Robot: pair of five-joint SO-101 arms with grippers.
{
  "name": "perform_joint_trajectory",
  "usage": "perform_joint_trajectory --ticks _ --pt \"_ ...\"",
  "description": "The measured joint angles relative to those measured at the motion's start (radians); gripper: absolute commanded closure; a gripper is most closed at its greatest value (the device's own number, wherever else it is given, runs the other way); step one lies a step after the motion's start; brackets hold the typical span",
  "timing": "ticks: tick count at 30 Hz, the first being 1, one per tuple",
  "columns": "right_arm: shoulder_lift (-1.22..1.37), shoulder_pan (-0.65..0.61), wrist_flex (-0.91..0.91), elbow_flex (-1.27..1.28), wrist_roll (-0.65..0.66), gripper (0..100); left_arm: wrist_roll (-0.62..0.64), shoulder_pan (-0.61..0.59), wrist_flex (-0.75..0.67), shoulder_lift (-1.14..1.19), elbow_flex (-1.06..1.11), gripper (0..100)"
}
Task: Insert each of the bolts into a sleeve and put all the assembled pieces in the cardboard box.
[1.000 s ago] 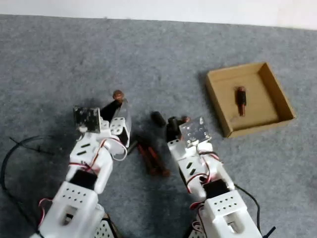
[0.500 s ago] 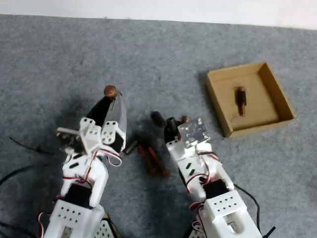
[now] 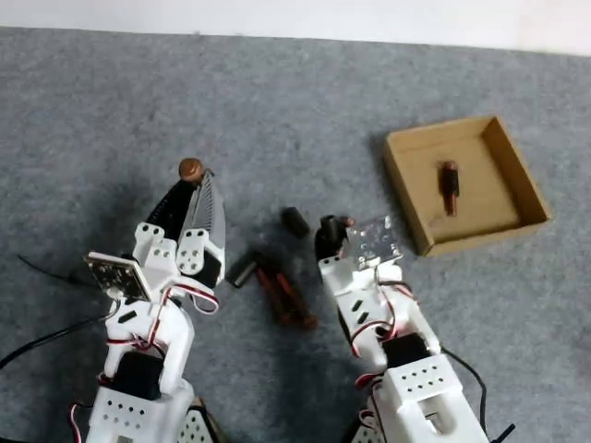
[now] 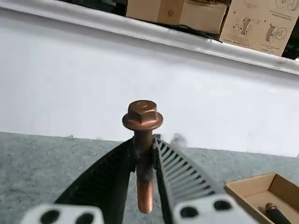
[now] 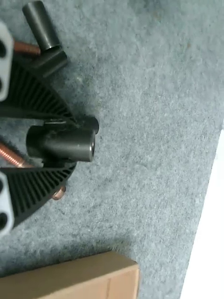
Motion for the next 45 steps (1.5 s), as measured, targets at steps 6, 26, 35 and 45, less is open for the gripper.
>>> perform_joint_trajectory --ticks 6,26,35,45 --pt "-0.135 0.000 0.000 0.025 0.000 98.9 0.000 0.002 0.003 -0.002 0.000 99" --pt "-0.634 -0.172 0.230 0.104 0.005 99.0 0.000 0.227 0.035 -0.002 0.000 99" --pt "-0.634 -0.198 0.265 0.104 0.166 99.0 0.104 0.222 -0.008 -0.002 0.000 99" --pt "-0.634 -0.201 0.265 0.104 0.173 99.0 0.141 0.258 -0.011 -0.002 0.000 99"
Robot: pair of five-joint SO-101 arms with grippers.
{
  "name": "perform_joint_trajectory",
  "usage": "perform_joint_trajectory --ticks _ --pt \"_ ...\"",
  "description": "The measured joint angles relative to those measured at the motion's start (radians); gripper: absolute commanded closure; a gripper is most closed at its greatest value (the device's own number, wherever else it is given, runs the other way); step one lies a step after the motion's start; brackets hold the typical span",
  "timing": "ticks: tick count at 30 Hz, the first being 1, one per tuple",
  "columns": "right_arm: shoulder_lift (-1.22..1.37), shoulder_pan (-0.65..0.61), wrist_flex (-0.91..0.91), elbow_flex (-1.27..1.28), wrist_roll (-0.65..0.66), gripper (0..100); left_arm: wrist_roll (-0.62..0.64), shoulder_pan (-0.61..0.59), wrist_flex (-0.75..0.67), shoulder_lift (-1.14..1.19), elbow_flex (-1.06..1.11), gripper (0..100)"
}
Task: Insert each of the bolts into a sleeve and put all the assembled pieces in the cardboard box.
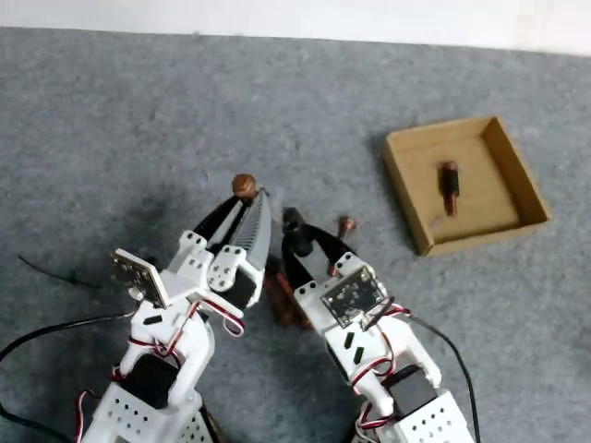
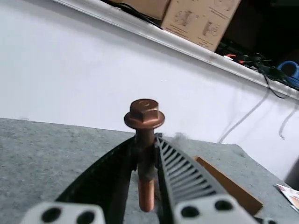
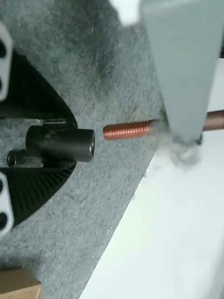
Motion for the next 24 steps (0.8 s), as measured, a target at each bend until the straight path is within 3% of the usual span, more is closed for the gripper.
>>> perform_joint_trajectory --ticks 8,24 --pt "-0.009 0.000 0.037 0.000 0.075 99.0 0.000 0.018 0.000 0.000 0.000 99" --pt "-0.012 0.000 0.037 0.000 0.081 99.0 0.005 0.086 0.029 -0.005 0.000 99"
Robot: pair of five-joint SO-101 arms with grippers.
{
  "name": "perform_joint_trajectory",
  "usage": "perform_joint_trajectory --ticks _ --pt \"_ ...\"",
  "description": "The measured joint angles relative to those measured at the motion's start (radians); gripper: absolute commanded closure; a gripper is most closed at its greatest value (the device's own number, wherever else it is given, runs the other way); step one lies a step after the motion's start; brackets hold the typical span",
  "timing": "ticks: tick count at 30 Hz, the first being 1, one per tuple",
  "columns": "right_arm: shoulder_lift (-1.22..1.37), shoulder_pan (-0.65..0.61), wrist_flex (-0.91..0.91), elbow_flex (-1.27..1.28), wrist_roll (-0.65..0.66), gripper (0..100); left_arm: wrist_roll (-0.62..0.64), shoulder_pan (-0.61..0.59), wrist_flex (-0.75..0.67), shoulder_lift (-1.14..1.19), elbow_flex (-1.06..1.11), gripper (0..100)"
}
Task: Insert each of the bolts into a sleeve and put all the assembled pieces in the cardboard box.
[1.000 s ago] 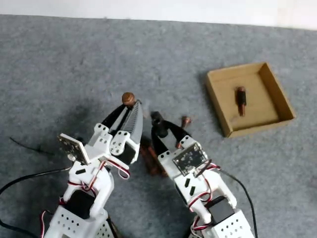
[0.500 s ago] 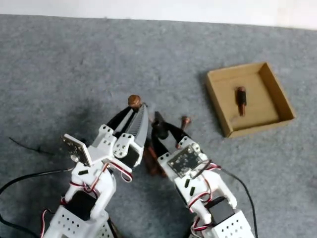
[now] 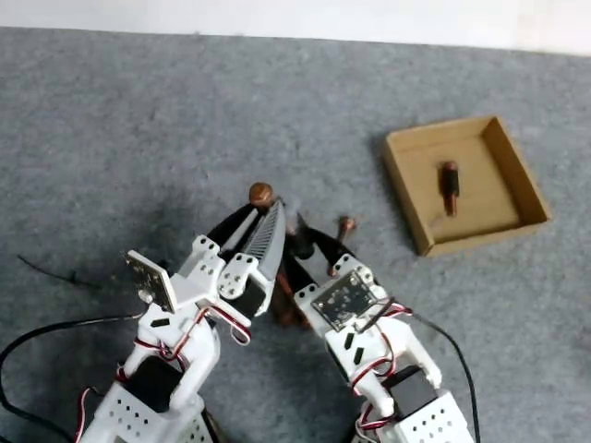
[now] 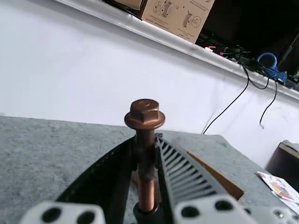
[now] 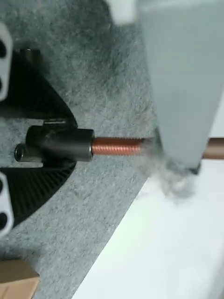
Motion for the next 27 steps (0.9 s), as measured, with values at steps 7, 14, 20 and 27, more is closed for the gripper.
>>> perform_joint_trajectory --ticks 7,14,20,27 --pt "0.002 -0.003 0.008 0.000 0.003 99.0 0.006 0.003 0.061 -0.003 0.000 99" --pt "0.002 -0.002 0.008 0.000 0.003 99.0 -0.002 0.037 0.106 -0.015 0.000 99" --pt "0.002 -0.002 0.008 0.000 0.003 99.0 -0.002 0.037 0.114 -0.015 0.000 99" --pt "0.003 0.011 0.009 0.000 0.005 99.0 0.054 0.037 0.153 -0.015 0.000 99"
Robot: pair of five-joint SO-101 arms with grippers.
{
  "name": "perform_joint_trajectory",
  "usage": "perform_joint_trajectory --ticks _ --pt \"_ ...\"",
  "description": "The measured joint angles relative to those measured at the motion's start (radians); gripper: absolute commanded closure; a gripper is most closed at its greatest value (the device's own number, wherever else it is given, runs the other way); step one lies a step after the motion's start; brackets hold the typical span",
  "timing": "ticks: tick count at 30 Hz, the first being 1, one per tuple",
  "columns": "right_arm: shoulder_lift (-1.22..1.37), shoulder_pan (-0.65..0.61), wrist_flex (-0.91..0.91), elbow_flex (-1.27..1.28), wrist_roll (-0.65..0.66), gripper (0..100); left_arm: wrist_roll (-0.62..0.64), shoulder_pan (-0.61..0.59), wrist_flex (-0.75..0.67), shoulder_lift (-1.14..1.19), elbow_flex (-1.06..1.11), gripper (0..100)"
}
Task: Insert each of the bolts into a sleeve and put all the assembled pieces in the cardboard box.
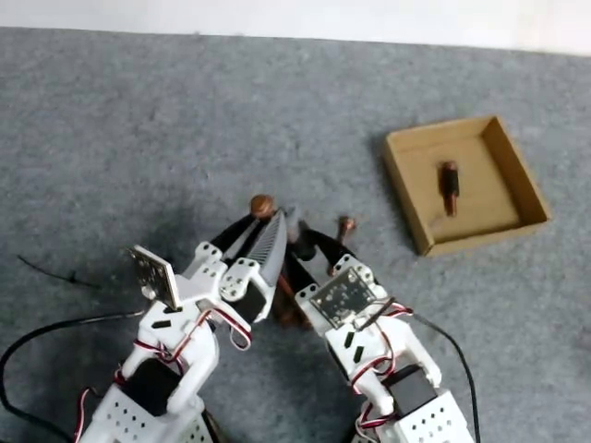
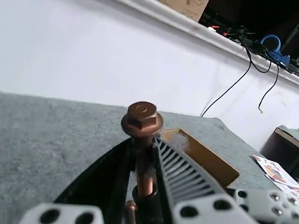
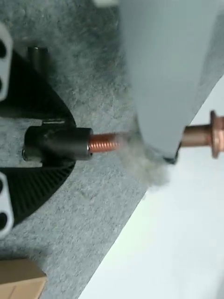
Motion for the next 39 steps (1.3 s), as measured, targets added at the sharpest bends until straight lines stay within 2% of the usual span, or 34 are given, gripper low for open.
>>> perform_joint_trajectory --ticks 7,39 --pt "0.000 0.002 0.000 0.000 0.000 99.0 0.061 0.000 0.107 0.000 -0.057 99" --pt "0.002 -0.009 0.000 0.000 0.000 99.0 0.072 -0.014 0.110 0.000 -0.058 99"
